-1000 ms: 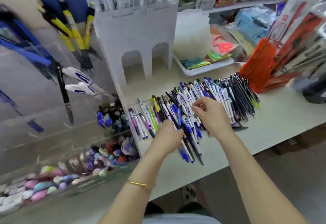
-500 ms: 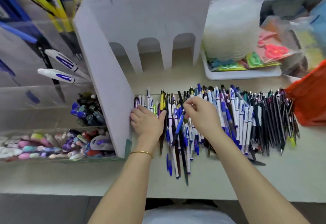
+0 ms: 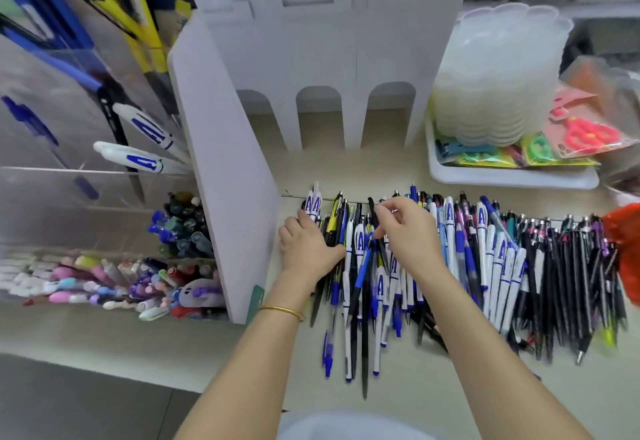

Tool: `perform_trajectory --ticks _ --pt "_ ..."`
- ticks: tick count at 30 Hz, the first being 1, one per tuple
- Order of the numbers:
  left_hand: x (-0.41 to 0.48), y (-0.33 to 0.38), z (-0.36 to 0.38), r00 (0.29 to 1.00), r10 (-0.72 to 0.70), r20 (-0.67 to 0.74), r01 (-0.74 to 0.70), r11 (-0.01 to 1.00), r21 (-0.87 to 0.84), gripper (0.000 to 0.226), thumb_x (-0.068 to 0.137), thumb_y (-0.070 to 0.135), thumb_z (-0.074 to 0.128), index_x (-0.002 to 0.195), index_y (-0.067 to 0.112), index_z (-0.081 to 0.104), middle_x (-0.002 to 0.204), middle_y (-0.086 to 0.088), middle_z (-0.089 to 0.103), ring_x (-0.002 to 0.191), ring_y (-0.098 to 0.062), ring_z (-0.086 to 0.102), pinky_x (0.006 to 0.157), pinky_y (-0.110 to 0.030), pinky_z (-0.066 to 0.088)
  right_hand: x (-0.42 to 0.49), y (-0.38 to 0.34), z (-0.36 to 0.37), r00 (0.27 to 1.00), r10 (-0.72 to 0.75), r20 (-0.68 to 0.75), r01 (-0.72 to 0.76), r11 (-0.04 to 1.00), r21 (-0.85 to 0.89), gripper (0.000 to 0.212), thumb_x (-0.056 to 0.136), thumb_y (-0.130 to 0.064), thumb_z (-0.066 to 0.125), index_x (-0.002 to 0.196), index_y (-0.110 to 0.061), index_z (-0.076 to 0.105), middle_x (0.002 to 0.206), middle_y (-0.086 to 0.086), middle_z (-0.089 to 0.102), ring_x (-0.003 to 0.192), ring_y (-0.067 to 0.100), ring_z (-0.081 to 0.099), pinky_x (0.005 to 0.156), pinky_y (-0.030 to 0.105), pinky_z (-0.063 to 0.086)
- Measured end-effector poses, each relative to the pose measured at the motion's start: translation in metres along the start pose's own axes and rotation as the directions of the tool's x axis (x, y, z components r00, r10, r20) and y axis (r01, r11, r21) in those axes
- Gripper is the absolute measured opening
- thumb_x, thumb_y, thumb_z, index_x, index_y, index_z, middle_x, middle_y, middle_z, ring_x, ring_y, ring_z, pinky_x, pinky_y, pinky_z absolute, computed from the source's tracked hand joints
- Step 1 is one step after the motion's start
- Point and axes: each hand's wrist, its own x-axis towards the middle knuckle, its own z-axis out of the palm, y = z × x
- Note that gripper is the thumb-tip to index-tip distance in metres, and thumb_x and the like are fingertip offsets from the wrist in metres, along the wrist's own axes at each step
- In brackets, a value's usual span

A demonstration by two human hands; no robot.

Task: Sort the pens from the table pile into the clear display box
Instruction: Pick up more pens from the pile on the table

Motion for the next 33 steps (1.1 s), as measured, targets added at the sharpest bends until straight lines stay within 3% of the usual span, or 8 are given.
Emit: perform_trajectory --ticks 3,10,14,21,26,33 --pt "0.008 0.000 -0.003 0.999 -0.004 0.043 0.003 1.000 0.027 0.105 0.077 0.049 0.070 0.149 0.000 0.010 0.142 -0.018 0.027 0.129 -0.032 0.028 0.109 -0.035 0.027 0.005 0.002 -0.001 1.000 0.004 0.005 -0.004 1.000 -0.009 0.015 0.098 -0.026 0.048 0.095 -0.020 0.062 0.072 -0.003 0.067 0.049 0.001 0.046 0.056 0.027 0.039" --pt "0.017 0.008 -0.004 0.997 -0.069 0.027 0.068 0.996 0.052 0.101 0.069 0.050 0.076 0.141 0.002 0.023 0.137 -0.016 0.031 0.126 -0.030 0.031 0.105 -0.034 0.032 0.010 0.000 0.001 1.000 0.019 -0.008 -0.019 1.000 0.016 0.015 0.098 -0.028 0.048 0.101 -0.022 0.062 0.072 -0.003 0.068 0.064 0.010 0.058 0.069 0.042 0.055" --pt "0.018 0.013 0.001 0.995 -0.091 -0.036 0.092 0.994 0.050 0.083 0.072 0.041 0.075 0.132 0.003 0.031 0.133 -0.015 0.037 0.122 -0.030 0.037 0.100 -0.033 0.036 0.009 0.000 0.002 1.000 0.020 -0.010 -0.020 1.000 0.008 0.017 0.098 -0.028 0.048 0.102 -0.020 0.062 0.070 -0.003 0.067 0.058 0.006 0.054 0.065 0.038 0.052" --pt "0.019 0.019 0.003 0.988 -0.153 -0.025 0.152 0.987 -0.047 0.068 0.077 0.031 0.074 0.127 0.004 0.037 0.129 -0.017 0.046 0.118 -0.033 0.045 0.093 -0.036 0.043 0.009 0.000 0.002 1.000 0.006 -0.014 -0.006 1.000 0.016 0.016 0.098 -0.027 0.048 0.099 -0.020 0.062 0.069 -0.003 0.067 0.057 0.008 0.054 0.065 0.040 0.053" --pt "0.013 0.019 0.007 0.991 -0.105 -0.084 0.100 0.993 -0.065 0.053 0.081 0.024 0.072 0.119 0.005 0.041 0.118 -0.014 0.056 0.107 -0.032 0.056 0.074 -0.034 0.044 0.008 -0.001 0.000 1.000 -0.002 -0.010 0.002 1.000 0.012 0.016 0.098 -0.027 0.047 0.100 -0.020 0.062 0.070 -0.003 0.066 0.055 0.006 0.051 0.062 0.036 0.050" --pt "0.019 0.008 0.001 0.993 -0.029 -0.111 0.008 0.984 -0.180 0.041 0.083 0.017 0.070 0.111 0.005 0.043 0.102 -0.012 0.063 0.085 -0.029 0.061 0.061 -0.034 0.044 0.007 0.001 0.004 1.000 -0.006 -0.001 0.006 1.000 0.014 0.016 0.098 -0.028 0.048 0.099 -0.020 0.062 0.073 -0.003 0.067 0.043 -0.003 0.046 0.055 0.028 0.039"
